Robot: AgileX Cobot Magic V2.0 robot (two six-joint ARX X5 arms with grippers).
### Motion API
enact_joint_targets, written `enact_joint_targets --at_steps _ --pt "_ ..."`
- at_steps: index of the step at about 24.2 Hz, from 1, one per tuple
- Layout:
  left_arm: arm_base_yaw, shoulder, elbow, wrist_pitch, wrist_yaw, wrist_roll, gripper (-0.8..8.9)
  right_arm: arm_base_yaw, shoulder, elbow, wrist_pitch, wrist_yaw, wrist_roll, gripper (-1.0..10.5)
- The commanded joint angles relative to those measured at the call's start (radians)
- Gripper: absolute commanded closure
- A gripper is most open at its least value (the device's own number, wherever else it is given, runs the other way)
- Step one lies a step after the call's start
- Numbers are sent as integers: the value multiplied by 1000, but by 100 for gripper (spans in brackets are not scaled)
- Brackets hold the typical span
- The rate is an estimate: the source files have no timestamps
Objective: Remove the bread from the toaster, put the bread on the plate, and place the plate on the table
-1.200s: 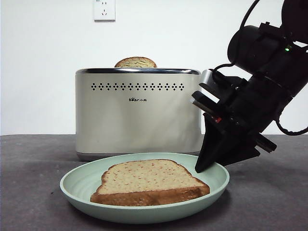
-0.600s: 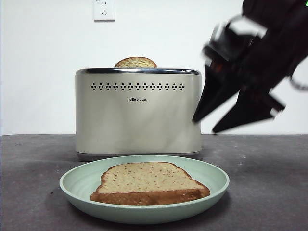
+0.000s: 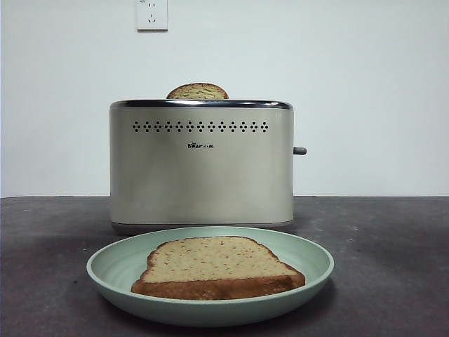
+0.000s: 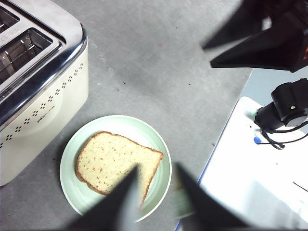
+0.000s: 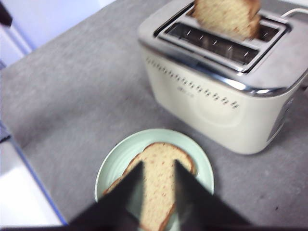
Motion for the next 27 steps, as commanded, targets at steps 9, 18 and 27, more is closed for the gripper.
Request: enact_joint_targets --at_steps 9,18,27 --pt "-5 3 26 21 -2 5 806 25 8 12 -21 2 -20 941" --pt "-5 3 26 21 -2 5 806 24 8 12 -21 2 -20 941" --pt "31 -14 26 80 -17 8 806 24 8 12 -21 2 -20 941"
